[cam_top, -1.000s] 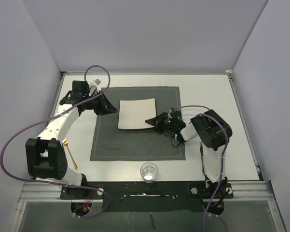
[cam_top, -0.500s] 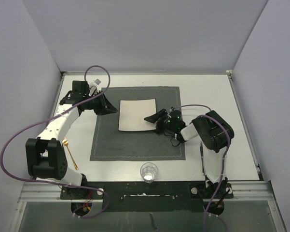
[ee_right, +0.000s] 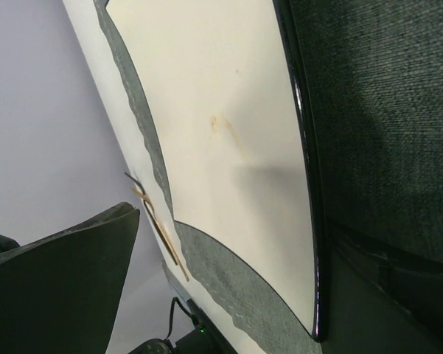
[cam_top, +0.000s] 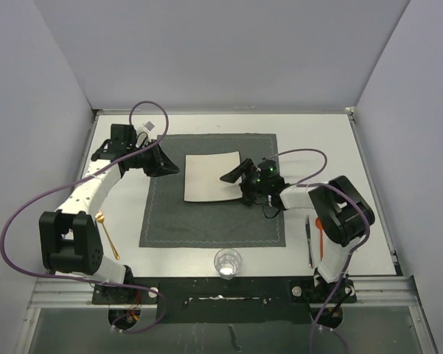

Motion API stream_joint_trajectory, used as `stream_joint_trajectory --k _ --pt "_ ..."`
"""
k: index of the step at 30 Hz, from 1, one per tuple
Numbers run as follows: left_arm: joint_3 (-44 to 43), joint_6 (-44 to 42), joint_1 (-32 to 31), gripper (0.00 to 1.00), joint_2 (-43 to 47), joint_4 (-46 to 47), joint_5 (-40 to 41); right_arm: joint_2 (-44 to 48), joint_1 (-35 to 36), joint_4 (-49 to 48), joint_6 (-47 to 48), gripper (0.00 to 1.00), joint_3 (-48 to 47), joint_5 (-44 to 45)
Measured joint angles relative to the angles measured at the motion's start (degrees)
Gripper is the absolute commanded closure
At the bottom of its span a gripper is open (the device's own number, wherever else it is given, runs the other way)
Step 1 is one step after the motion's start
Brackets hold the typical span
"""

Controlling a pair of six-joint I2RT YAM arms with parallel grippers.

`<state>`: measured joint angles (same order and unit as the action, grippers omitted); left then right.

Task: Set the dinner table for one person
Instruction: Place the plate on the napkin.

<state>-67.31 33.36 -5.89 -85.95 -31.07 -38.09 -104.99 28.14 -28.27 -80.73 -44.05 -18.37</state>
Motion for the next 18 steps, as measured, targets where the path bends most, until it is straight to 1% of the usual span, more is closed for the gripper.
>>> stream_joint_trajectory --k 5,11,15,18 --pt "0.2 0.0 0.0 0.9 0.0 0.0 0.0 3.4 0.6 13.6 5.6 0.05 -6.0 2.1" --pt "0.2 0.4 0.0 0.9 0.0 0.3 -0.2 6.0 1.6 27.5 12.0 0.0 -13.4 5.8" --pt "0.4 0.5 0.0 0.9 0.1 0.5 -0.3 6.6 2.4 36.3 15.2 0.01 -17.1 9.4" --pt "0.5 0.6 0.0 0.9 0.1 0.5 -0.3 6.9 3.0 40.3 16.5 0.01 -17.6 11.0"
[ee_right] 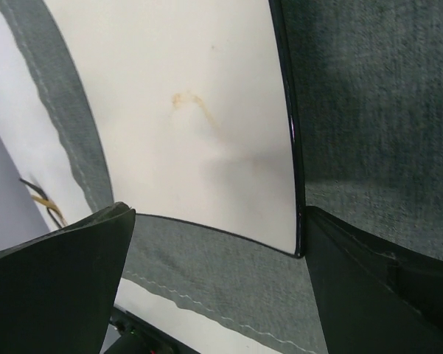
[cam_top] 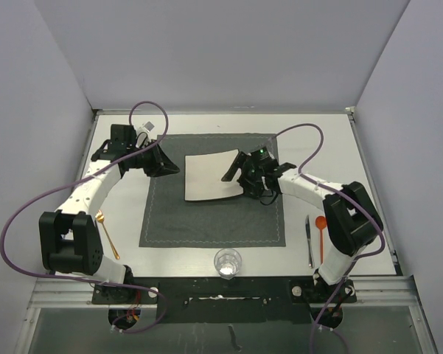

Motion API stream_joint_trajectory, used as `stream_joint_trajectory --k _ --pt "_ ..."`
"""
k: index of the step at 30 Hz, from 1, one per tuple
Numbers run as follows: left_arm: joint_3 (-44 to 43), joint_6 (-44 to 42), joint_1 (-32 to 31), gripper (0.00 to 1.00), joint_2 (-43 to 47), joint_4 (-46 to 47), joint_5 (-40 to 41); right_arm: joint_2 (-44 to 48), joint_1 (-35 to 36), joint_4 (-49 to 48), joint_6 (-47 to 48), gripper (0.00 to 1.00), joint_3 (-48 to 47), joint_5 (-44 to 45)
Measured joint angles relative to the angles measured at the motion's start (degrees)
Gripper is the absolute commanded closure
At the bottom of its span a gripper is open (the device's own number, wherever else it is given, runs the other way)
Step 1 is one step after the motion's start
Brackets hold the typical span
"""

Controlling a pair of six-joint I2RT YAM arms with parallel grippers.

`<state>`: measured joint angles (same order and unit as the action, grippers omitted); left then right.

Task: Set the dinner table for one person
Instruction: Place the plate on the napkin, then pick up the cup at the center of the board.

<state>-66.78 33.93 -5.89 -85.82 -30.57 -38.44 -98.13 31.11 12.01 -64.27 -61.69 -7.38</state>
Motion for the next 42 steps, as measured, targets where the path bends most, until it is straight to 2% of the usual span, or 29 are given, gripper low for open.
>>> stream_joint_trajectory --k 6,17,25,30,35,42 --pt "0.3 0.2 0.0 0.9 0.4 0.1 0.0 0.0 1.9 5.5 0.9 0.02 0.0 1.9" --pt "0.7 0.4 0.0 0.9 1.2 0.4 0.0 0.0 3.1 7.2 1.4 0.02 -0.3 4.1" --pt "0.7 0.3 0.0 0.9 3.0 0.3 0.0 1.5 3.1 13.2 5.2 0.02 -5.4 9.8" --pt "0.7 0.3 0.0 0.86 3.7 0.2 0.0 6.1 2.6 16.0 9.0 0.02 -8.6 13.9" --pt "0.2 -0.9 -0.9 0.74 3.7 -1.8 1.0 9.6 1.4 19.0 14.3 0.02 -13.2 15.7" --pt "-0.5 -3.2 -7.3 0.71 4.6 -6.0 6.7 10.5 -1.2 23.4 21.2 0.02 -15.0 12.5"
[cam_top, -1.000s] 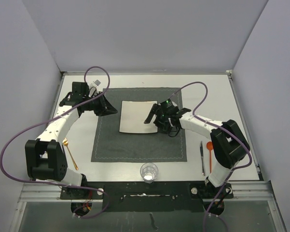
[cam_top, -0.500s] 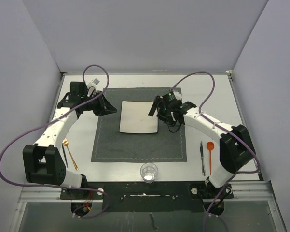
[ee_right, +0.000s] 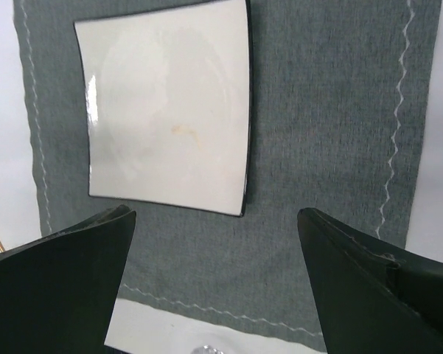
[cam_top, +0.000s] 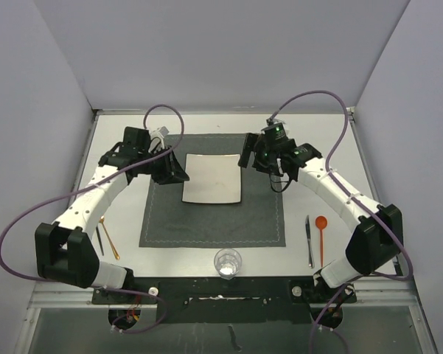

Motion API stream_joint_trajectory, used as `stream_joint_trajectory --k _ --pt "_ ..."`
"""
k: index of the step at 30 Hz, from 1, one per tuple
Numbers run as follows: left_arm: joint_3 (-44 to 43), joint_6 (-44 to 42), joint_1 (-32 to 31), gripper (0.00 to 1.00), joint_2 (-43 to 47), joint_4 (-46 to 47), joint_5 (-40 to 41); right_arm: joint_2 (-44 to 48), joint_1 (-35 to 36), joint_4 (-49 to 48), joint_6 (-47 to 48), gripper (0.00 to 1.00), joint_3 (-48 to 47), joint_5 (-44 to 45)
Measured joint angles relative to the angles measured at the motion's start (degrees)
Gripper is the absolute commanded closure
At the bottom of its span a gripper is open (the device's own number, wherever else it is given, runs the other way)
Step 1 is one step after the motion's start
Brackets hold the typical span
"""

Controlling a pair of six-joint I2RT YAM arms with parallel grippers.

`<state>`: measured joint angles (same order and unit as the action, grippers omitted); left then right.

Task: Set the dinner table for one person
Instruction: Pick up the cup at the center of the board.

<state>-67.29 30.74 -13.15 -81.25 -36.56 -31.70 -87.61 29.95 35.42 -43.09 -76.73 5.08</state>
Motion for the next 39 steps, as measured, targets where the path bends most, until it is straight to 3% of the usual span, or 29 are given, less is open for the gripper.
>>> stream_joint_trajectory --k 7,14,26,39 --pt "3.6 -0.3 -6.8 0.68 3.5 -1.7 5.1 4.2 0.5 5.7 3.8 0.04 4.2 -3.7" --pt "8.6 -0.1 -9.0 0.67 8.0 -5.4 9.0 10.0 3.6 13.6 6.8 0.08 4.2 -5.1" --pt "9.2 1.1 -12.0 0.67 9.9 -6.2 11.9 12.1 13.4 27.2 8.3 0.09 6.6 -1.4" --pt "9.3 2.1 -15.8 0.67 9.4 -6.4 15.0 7.8 27.3 32.3 6.2 0.09 6.1 2.9"
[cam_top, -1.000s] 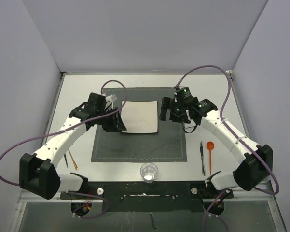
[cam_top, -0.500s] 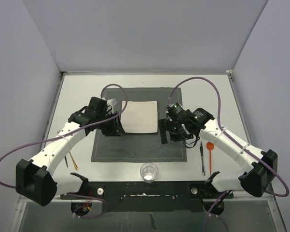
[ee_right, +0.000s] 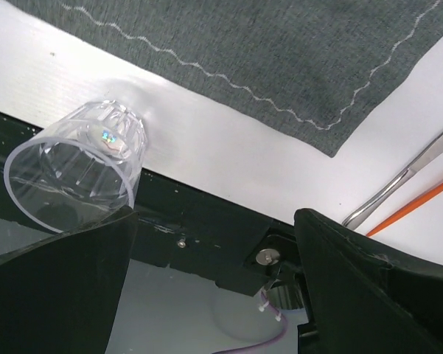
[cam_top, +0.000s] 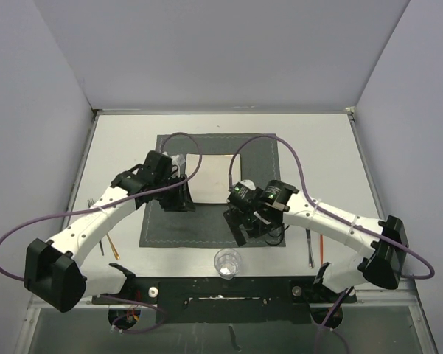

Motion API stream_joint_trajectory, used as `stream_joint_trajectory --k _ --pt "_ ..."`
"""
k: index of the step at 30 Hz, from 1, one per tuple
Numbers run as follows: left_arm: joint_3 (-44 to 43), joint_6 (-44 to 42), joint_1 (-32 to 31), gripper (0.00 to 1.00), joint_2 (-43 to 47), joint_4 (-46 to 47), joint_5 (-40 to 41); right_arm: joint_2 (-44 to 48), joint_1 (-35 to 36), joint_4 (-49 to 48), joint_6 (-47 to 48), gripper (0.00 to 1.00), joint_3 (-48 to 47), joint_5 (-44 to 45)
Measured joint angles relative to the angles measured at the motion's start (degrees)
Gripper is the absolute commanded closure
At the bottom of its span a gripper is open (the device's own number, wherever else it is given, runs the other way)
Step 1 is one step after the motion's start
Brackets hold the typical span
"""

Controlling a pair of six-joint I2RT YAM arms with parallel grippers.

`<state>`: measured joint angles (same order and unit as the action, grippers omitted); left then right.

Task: Set the dinner table for one person
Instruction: Pick up the cup at the center of the board.

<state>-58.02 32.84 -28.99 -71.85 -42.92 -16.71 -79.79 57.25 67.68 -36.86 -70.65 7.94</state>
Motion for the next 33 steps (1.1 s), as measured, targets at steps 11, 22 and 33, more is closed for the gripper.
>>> stream_joint_trajectory --k 11,22,33 --pt "-0.5 0.7 -1.5 0.67 -2.0 -0.7 2.0 -6.0 7.3 3.6 -1.2 0.08 -3.6 4.3" --pt "-0.5 1.5 -2.0 0.67 -2.1 -0.7 3.2 -7.5 7.7 5.2 -1.0 0.08 -4.2 4.9" --pt "-0.4 1.5 -2.0 0.67 -2.1 -0.6 3.2 -9.0 9.2 1.9 -1.3 0.08 -4.2 1.3"
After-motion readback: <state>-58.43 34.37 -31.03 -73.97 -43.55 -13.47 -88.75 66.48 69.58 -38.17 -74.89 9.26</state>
